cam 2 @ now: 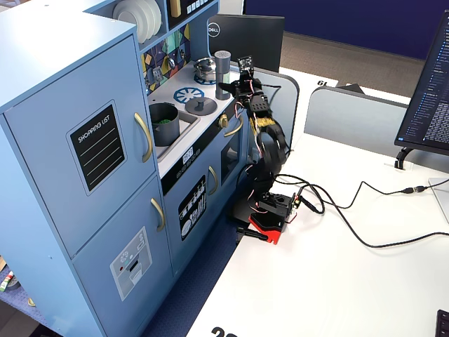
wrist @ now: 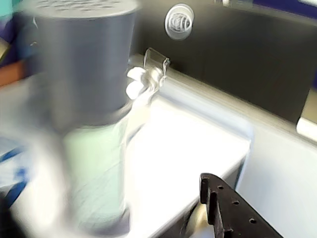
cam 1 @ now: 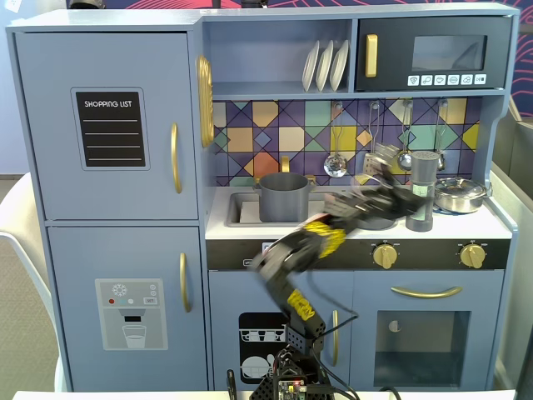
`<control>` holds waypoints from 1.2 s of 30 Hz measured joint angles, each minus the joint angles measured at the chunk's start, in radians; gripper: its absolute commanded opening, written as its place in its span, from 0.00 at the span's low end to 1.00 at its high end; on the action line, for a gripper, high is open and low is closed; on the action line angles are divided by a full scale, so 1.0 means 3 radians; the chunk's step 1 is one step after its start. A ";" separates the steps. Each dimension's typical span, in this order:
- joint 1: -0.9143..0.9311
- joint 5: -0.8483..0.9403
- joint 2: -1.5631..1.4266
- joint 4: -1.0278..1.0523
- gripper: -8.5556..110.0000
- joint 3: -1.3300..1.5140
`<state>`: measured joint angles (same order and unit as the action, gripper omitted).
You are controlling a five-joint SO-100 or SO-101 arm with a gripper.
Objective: Put salt in the gray recipient
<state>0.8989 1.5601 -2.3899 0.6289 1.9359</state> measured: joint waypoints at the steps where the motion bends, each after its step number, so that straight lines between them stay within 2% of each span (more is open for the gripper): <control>1: -0.0199 -0.0005 -0.0322 0.0450 0.07 0.0000; 5: -0.1161 0.0051 -0.1294 0.2071 0.07 0.0337; 8: -0.1933 0.0031 -0.1764 0.2511 0.07 0.0946; 12: -0.2541 -0.0077 -0.2240 0.2388 0.07 0.2102; 18: -0.2746 -0.0072 -0.2633 0.1866 0.08 0.3733; 26: -0.2874 -0.0159 -0.2766 0.2260 0.11 0.3968; 36: -0.2889 -0.0148 -0.2766 0.2311 0.12 0.3968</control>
<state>0.0322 1.5156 -3.2198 1.3223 3.1263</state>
